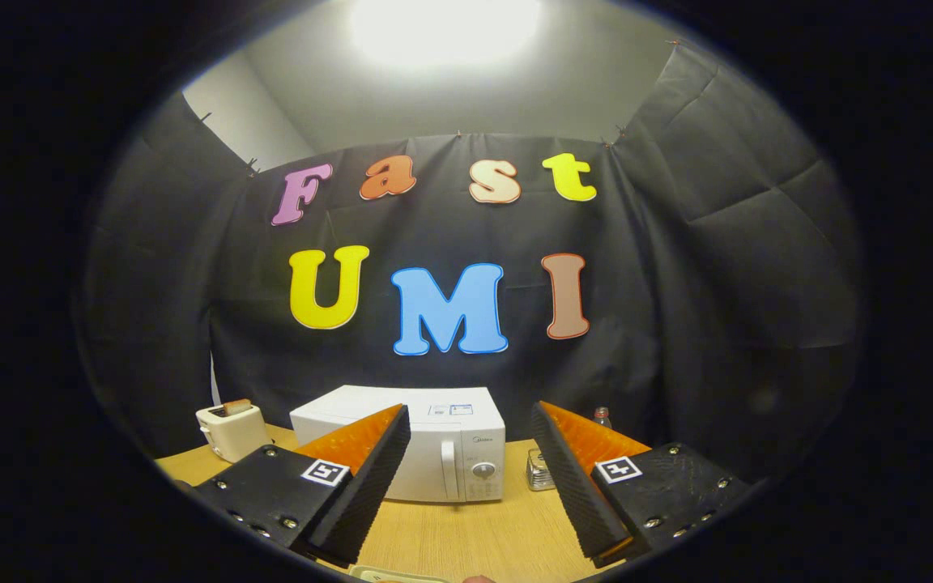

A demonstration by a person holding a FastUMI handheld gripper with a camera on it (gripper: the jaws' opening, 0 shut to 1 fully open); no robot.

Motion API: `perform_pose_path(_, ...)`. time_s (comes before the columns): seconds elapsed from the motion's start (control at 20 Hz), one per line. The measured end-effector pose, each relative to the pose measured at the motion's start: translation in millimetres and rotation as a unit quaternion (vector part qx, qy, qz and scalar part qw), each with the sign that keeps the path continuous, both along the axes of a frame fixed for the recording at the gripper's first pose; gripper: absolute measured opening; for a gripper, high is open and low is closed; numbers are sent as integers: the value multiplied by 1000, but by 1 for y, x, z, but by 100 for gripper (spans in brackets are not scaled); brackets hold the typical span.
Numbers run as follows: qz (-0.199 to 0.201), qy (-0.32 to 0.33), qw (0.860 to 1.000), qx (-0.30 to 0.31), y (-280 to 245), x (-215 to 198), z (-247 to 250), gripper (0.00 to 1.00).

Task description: Open the microwave, put the food inside, and close the microwave door.

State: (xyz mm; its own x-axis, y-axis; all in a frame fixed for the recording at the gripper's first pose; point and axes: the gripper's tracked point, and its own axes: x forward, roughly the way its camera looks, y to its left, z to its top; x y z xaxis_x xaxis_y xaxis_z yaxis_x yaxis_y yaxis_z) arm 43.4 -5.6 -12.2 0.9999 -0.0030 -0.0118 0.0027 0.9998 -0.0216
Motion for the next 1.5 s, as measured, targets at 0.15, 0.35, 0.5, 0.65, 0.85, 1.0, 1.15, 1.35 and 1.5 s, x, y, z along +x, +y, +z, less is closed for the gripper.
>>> perform_pose_path(0.15,9,5,1000,-3,4,26,-8,95)
perform_pose_path(0.35,22,18,1000,-1,10,61,-25,95)
perform_pose_path(0.5,29,32,999,4,14,87,-43,95)
perform_pose_path(0.65,33,46,998,9,16,108,-62,95)
perform_pose_path(0.85,42,75,996,2,19,132,-96,95)
perform_pose_path(1.0,50,100,994,-1,21,148,-123,95)
perform_pose_path(1.15,48,123,991,-4,18,163,-147,95)
perform_pose_path(1.35,50,153,987,-2,19,180,-179,95)
perform_pose_path(1.5,52,177,983,3,20,190,-202,95)
